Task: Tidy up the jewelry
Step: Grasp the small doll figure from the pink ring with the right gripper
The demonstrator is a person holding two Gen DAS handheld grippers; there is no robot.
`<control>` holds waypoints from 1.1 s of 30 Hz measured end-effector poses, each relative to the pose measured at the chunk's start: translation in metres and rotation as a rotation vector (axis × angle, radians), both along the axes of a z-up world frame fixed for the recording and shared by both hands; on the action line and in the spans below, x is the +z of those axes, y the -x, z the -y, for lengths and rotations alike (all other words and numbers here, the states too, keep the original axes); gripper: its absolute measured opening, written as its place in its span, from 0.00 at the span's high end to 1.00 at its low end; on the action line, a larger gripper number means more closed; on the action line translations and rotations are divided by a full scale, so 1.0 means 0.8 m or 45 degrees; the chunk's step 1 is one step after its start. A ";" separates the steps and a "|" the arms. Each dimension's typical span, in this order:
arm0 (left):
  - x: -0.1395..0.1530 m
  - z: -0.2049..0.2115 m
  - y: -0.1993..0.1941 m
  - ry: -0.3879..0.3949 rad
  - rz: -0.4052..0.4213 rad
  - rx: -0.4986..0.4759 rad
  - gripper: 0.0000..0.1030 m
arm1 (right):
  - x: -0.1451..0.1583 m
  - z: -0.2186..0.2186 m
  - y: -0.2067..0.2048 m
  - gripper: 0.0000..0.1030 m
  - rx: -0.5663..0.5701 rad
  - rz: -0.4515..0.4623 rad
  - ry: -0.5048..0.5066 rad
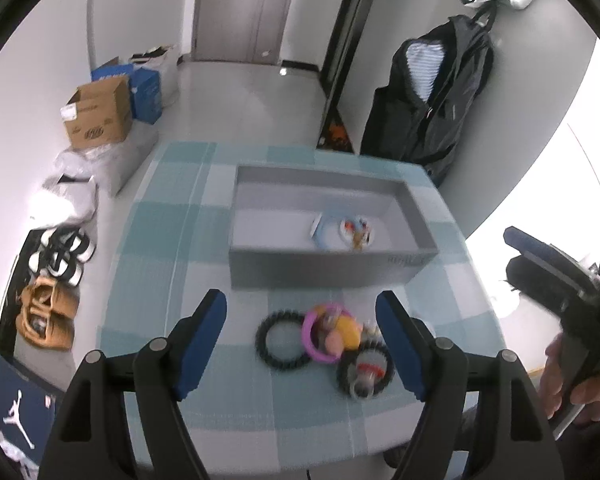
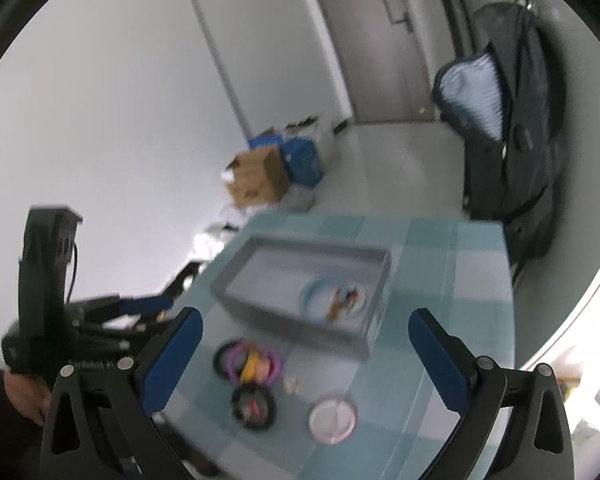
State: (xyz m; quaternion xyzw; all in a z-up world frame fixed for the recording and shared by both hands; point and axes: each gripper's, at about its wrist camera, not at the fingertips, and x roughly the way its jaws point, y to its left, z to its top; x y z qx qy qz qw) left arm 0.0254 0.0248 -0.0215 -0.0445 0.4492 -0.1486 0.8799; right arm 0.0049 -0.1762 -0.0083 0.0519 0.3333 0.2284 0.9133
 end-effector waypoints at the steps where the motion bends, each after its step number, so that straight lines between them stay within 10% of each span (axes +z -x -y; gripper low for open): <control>1: -0.002 0.000 0.005 0.004 -0.004 0.002 0.29 | -0.005 -0.002 0.002 0.00 0.012 -0.017 0.019; 10: -0.041 0.004 0.047 0.031 -0.118 -0.001 0.27 | -0.046 -0.020 -0.005 0.04 0.076 -0.213 -0.004; 33: -0.070 -0.016 0.044 0.016 -0.191 -0.011 0.27 | -0.102 -0.107 -0.048 0.66 0.114 -0.456 0.128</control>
